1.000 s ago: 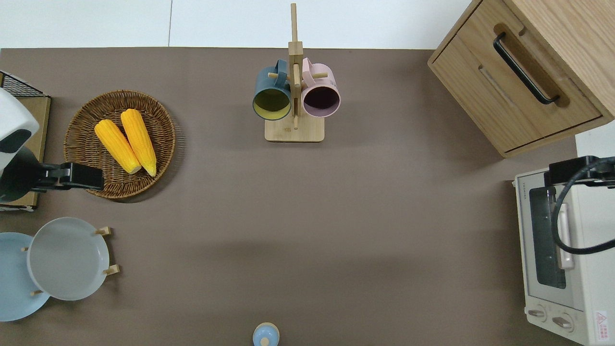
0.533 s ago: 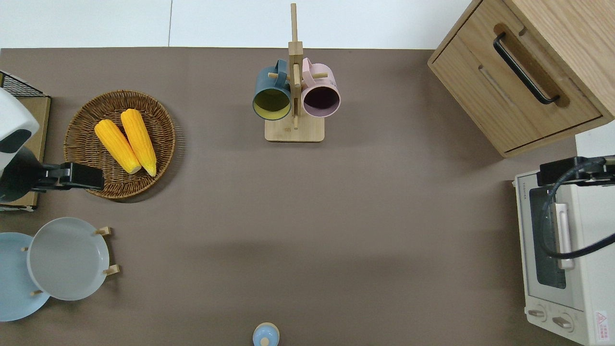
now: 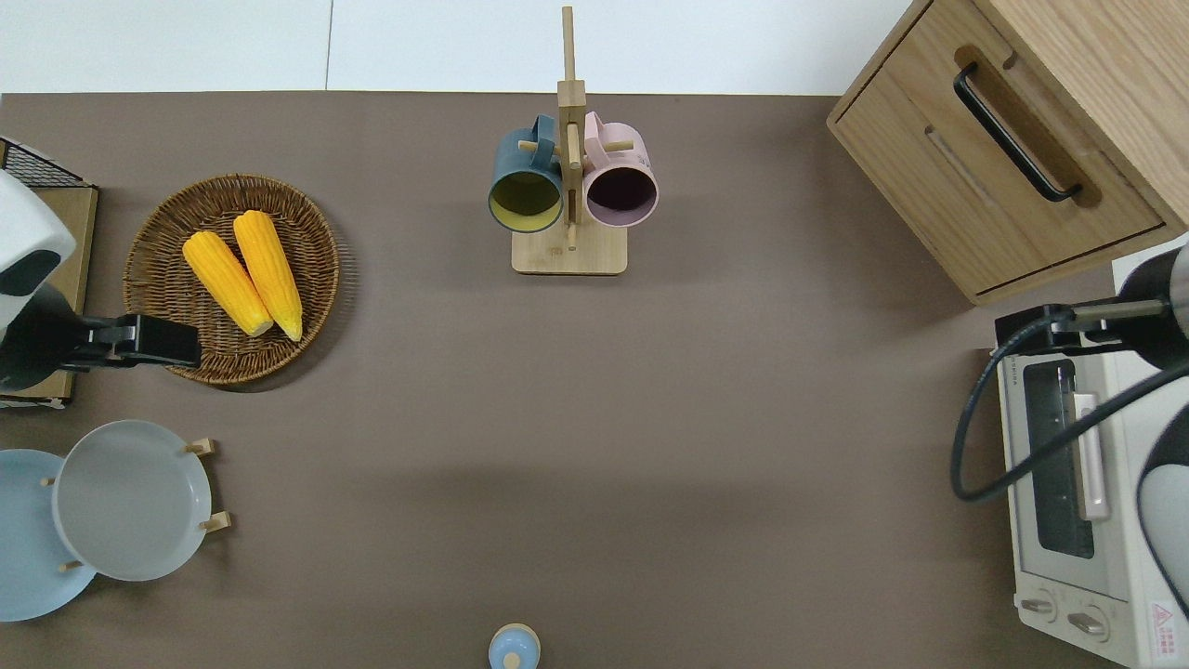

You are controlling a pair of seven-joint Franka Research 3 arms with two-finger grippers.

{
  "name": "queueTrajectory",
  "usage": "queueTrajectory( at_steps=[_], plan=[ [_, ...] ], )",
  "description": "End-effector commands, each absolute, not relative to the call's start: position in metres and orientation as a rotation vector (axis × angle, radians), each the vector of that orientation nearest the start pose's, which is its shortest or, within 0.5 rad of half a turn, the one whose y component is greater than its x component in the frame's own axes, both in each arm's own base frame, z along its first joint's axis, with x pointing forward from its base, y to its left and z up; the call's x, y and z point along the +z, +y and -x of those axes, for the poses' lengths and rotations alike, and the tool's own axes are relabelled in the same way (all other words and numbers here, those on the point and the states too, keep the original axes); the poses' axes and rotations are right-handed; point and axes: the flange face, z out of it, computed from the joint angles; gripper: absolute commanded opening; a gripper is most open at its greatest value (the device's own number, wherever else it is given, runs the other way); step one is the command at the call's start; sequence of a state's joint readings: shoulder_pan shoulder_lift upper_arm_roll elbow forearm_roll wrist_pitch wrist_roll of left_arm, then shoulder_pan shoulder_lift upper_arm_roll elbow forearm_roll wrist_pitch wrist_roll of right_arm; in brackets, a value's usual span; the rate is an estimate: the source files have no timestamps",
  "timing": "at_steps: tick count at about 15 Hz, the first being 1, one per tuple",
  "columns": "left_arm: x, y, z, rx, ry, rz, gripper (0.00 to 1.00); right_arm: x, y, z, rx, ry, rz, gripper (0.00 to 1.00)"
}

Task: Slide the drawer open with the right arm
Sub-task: 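Reach the right gripper up toward the black drawer handle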

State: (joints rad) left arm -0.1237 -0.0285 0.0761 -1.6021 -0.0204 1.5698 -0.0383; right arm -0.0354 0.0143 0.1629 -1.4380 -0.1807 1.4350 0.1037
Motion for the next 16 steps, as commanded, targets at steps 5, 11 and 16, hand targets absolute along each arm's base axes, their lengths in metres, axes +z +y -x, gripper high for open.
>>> queueTrajectory(
  at_steps=[5,11,16],
  plan=[
    [0.630,-0.026,-0.541,0.013,0.017,3.152,1.00,0.628,0.127,-0.565,-0.142,0.046,3.602,0.983],
    [0.630,-0.026,-0.541,0.013,0.017,3.152,1.00,0.603,0.149,-0.576,-0.175,-0.125,3.794,0.983],
    [0.630,-0.026,-0.541,0.011,0.017,3.152,1.00,0.597,0.149,-0.578,-0.170,-0.212,3.858,0.983]
  ],
)
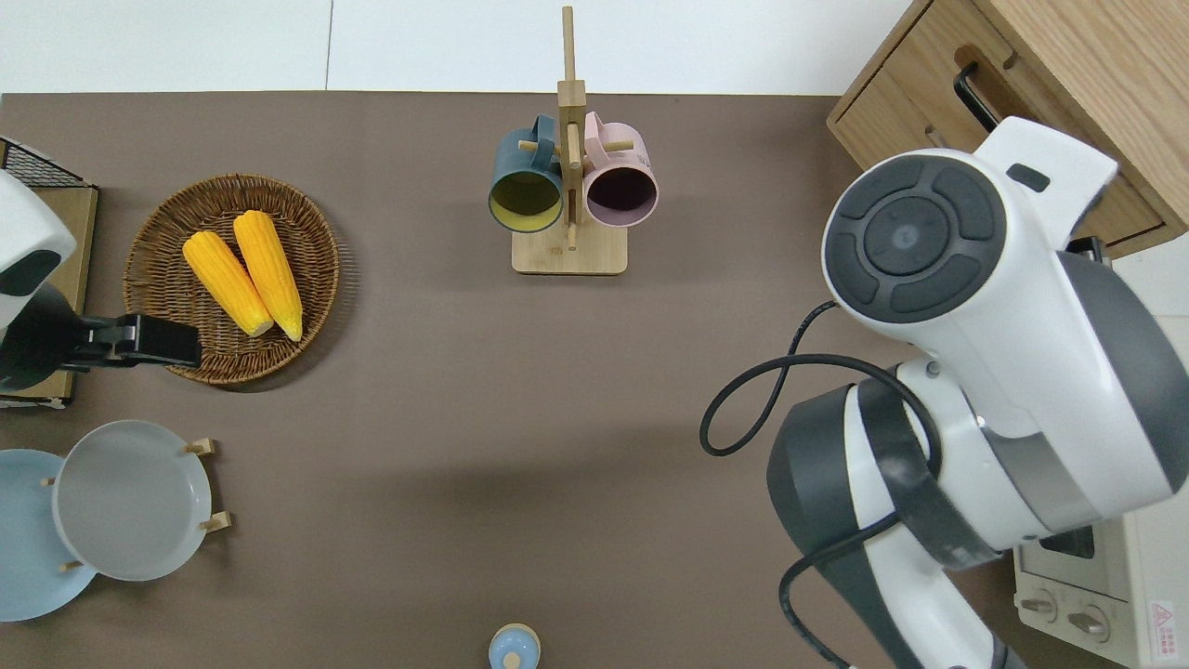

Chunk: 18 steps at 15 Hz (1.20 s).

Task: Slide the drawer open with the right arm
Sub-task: 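Reach the right gripper up toward the black drawer handle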

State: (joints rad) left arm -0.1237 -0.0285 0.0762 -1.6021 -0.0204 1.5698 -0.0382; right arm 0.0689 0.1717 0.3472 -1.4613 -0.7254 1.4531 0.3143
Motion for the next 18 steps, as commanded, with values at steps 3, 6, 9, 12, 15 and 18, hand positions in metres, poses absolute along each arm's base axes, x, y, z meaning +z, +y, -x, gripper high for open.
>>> queueTrajectory(
  at_steps=[3,6,9,12,15,18],
  plan=[
    [0.630,-0.026,-0.541,0.013,0.017,3.152,1.00,0.594,0.155,-0.576,0.103,0.152,-2.384,0.983],
    [0.630,-0.026,-0.541,0.011,0.017,3.152,1.00,0.586,0.162,-0.577,0.084,0.171,-2.360,0.983],
    [0.630,-0.027,-0.541,0.013,0.020,3.152,1.00,0.575,0.173,-0.578,0.073,0.197,-2.312,0.983],
    [0.630,-0.026,-0.541,0.013,0.017,3.152,1.00,0.566,0.172,-0.583,0.061,0.203,-2.268,0.983],
    [0.630,-0.026,-0.541,0.013,0.017,3.152,1.00,0.558,0.176,-0.587,0.057,0.215,-2.225,0.983],
    [0.630,-0.027,-0.541,0.013,0.020,3.152,1.00,0.553,0.173,-0.593,0.061,0.223,-2.181,0.983]
  ],
)
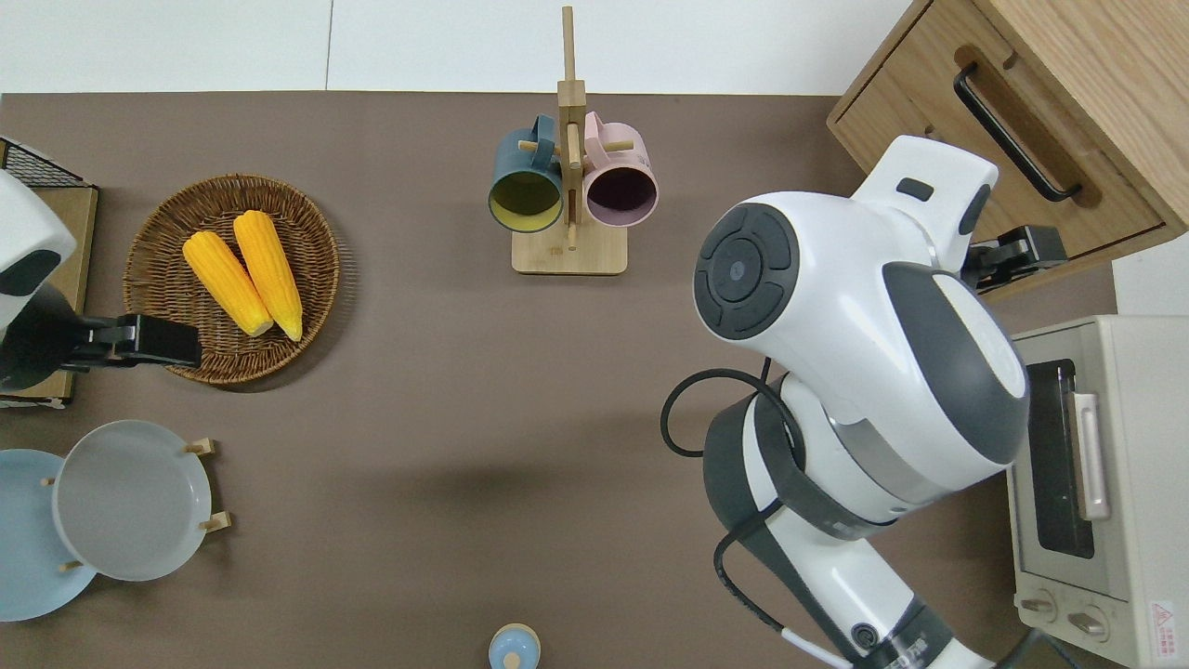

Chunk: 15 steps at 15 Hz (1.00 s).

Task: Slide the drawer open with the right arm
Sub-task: 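Reach the right gripper up toward the black drawer handle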

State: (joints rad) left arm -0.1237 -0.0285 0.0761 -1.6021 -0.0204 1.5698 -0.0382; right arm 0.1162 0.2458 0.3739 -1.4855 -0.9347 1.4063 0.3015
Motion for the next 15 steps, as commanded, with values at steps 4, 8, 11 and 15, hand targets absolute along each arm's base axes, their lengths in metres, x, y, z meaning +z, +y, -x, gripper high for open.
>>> queueTrajectory(
  at_steps=[4,8,11,15],
  plan=[
    [0.630,-0.026,-0.541,0.011,0.017,3.152,1.00,0.540,0.172,-0.601,0.038,0.235,-2.137,0.983],
    [0.630,-0.026,-0.541,0.013,0.017,3.152,1.00,0.529,0.172,-0.608,0.031,0.245,-2.078,0.983],
    [0.630,-0.026,-0.541,0.013,0.017,3.152,1.00,0.522,0.174,-0.612,0.036,0.255,-2.037,0.983],
    [0.630,-0.026,-0.541,0.013,0.017,3.152,1.00,0.501,0.179,-0.621,0.025,0.276,-1.985,0.983]
  ],
)
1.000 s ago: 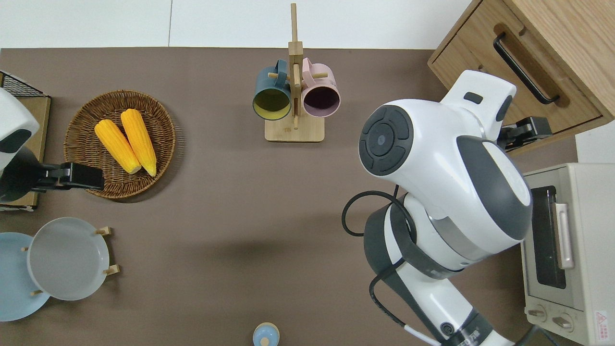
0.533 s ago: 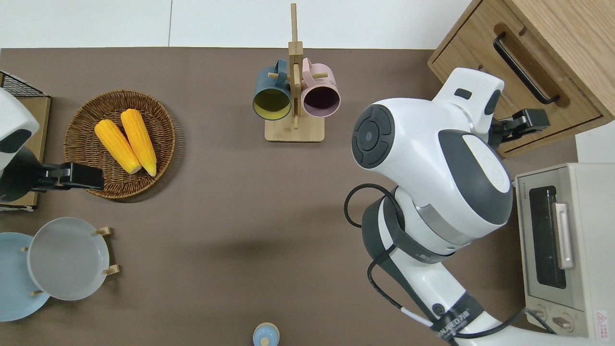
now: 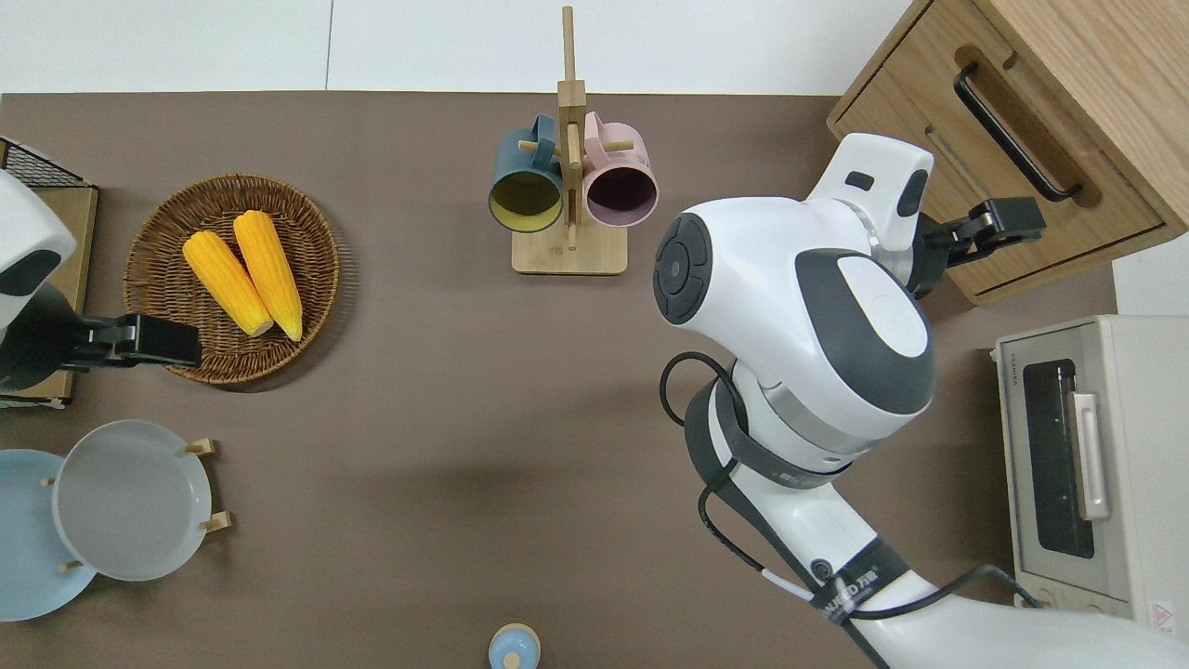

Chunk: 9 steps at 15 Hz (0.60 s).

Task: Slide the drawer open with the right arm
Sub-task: 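Reach the right gripper up toward the black drawer handle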

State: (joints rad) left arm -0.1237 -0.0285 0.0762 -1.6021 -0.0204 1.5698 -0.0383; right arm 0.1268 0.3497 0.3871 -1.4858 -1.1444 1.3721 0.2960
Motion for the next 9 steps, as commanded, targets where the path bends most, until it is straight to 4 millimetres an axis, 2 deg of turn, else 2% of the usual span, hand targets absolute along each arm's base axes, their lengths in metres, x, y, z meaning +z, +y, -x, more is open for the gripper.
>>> queueTrajectory(
  at_steps=[1,9],
  plan=[
    [0.630,-0.026,-0.541,0.013,0.017,3.152,1.00,0.501,0.179,-0.623,0.028,0.271,-1.980,0.983],
    [0.630,-0.026,-0.541,0.013,0.017,3.152,1.00,0.487,0.175,-0.636,0.044,0.278,-1.911,0.983]
  ],
)
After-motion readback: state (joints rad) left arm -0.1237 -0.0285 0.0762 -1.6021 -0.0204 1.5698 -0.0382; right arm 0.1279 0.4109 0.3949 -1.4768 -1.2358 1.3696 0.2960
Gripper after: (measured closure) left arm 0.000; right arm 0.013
